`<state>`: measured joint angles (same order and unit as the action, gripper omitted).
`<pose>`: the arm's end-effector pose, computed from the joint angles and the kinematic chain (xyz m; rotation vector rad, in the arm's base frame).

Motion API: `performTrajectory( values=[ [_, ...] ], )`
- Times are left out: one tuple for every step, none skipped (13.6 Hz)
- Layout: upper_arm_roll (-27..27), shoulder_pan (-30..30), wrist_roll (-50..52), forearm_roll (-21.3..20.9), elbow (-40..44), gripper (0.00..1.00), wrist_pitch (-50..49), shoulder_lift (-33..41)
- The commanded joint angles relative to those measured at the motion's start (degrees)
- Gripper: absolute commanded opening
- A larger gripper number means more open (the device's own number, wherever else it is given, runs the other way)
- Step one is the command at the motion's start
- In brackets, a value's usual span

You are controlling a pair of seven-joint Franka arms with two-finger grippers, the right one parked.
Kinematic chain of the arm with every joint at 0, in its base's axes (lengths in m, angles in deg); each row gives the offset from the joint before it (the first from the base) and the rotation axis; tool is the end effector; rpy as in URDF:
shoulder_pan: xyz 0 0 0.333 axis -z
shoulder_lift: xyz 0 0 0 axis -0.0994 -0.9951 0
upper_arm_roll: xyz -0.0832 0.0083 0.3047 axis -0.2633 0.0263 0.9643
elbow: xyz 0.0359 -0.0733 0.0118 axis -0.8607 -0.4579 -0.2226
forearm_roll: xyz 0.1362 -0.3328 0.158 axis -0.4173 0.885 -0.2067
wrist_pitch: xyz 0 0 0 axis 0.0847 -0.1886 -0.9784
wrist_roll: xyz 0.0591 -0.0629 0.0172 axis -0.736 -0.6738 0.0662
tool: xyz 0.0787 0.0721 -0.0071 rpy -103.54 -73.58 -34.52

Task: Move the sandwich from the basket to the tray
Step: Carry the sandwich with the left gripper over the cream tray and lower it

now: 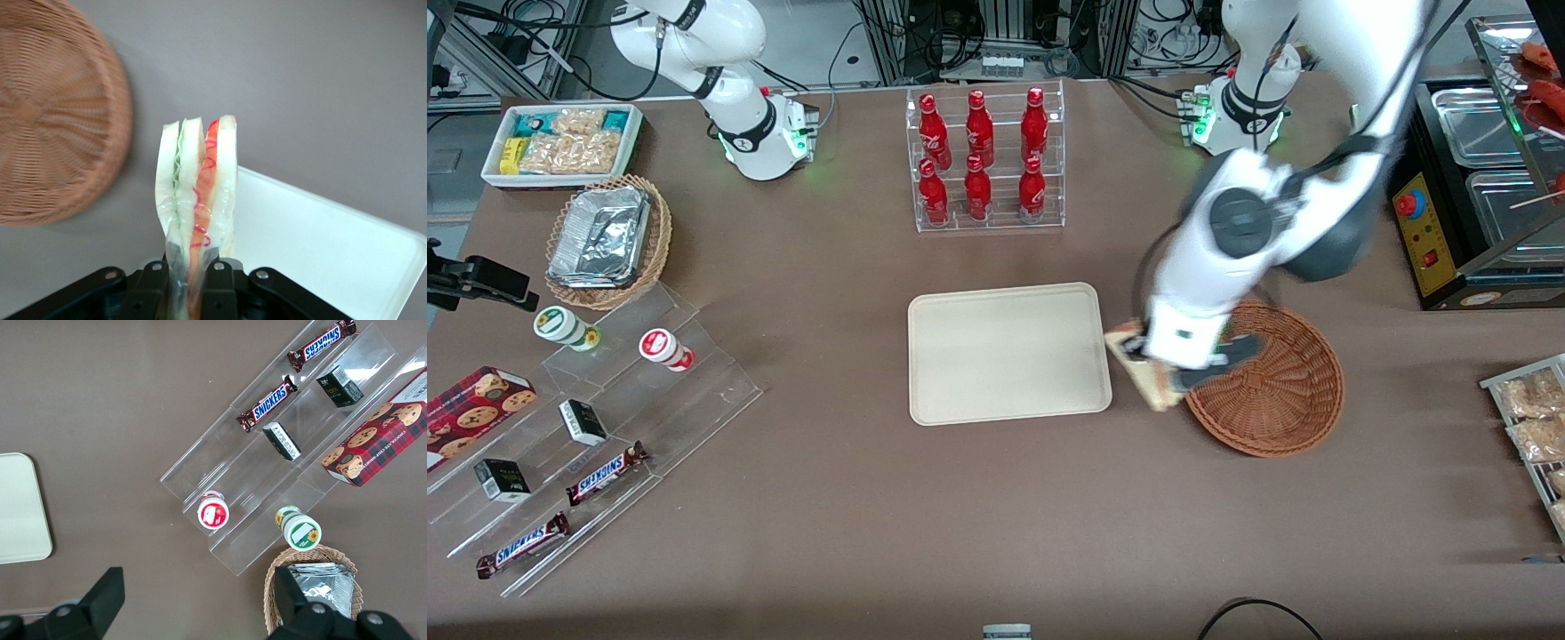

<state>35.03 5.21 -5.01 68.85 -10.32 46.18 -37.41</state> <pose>0.5688 -0.3322 0.3925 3.0450 0.6064 0.0086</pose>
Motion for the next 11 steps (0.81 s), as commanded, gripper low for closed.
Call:
performTrajectory(
  values=[
    [0.32, 6.39, 0.85, -2.84, 8.19, 0.00, -0.87, -9.73],
    [0.32, 7.71, 0.85, -4.50, 8.38, 0.00, -0.35, -11.23],
    [0.24, 9.29, 0.67, -7.04, 8.46, 0.00, 0.35, -12.29],
    [0.15, 10.52, -0.20, -7.68, 9.07, 0.00, 0.62, -13.52],
    [0.15, 12.28, -0.21, -8.03, 10.47, 0.00, 0.63, -15.18],
    [0.23, 14.03, -0.29, -8.21, 12.23, 0.00, 0.71, -17.55],
    [0.41, 15.27, -0.12, -8.38, 14.42, 0.00, 0.71, -20.01],
    [0.50, 16.07, -0.29, -9.17, 16.36, 0.00, 0.71, -22.12],
    [0.41, 16.60, -0.12, -10.31, 18.46, 0.00, 0.80, -24.23],
    [0.50, 18.34, -0.21, -11.02, 19.18, 0.00, 0.80, -25.12],
    [0.59, 19.23, -0.38, -11.55, 19.28, 0.00, 0.80, -25.48]
  ],
)
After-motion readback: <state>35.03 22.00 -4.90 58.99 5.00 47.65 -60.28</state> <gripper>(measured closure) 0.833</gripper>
